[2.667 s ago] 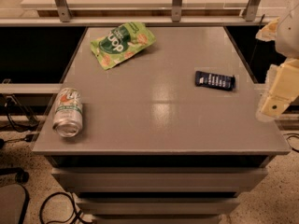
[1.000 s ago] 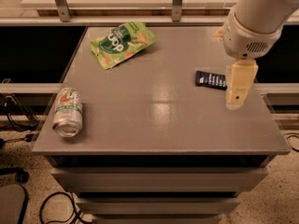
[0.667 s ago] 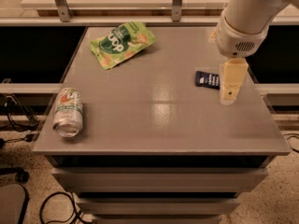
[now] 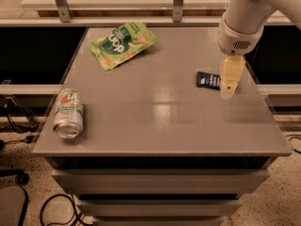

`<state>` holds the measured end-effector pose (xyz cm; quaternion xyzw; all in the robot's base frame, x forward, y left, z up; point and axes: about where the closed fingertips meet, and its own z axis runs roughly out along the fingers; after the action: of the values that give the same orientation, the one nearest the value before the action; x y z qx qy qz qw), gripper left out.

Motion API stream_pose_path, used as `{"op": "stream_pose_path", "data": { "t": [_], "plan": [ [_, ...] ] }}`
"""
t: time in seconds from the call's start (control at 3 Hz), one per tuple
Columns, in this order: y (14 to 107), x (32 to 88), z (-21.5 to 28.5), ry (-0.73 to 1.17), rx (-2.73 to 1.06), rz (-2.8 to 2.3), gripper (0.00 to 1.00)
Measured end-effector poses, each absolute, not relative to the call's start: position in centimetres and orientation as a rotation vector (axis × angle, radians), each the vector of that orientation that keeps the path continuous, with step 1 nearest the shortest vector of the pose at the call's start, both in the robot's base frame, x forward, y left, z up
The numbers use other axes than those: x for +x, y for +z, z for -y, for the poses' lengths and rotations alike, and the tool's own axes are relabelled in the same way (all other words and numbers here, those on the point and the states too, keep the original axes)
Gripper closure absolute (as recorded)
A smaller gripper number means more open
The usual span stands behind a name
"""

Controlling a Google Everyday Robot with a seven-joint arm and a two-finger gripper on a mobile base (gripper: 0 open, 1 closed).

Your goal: Move rxbar blueberry near 7up can

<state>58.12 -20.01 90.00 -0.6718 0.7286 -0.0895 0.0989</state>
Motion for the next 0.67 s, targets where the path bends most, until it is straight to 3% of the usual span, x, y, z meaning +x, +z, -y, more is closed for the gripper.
{"op": "stream_pose_path", "data": {
  "t": [0.67],
  "plan": [
    [86.6, 60.2, 21.8, -0.232, -1.977, -2.224, 0.0]
  ]
}}
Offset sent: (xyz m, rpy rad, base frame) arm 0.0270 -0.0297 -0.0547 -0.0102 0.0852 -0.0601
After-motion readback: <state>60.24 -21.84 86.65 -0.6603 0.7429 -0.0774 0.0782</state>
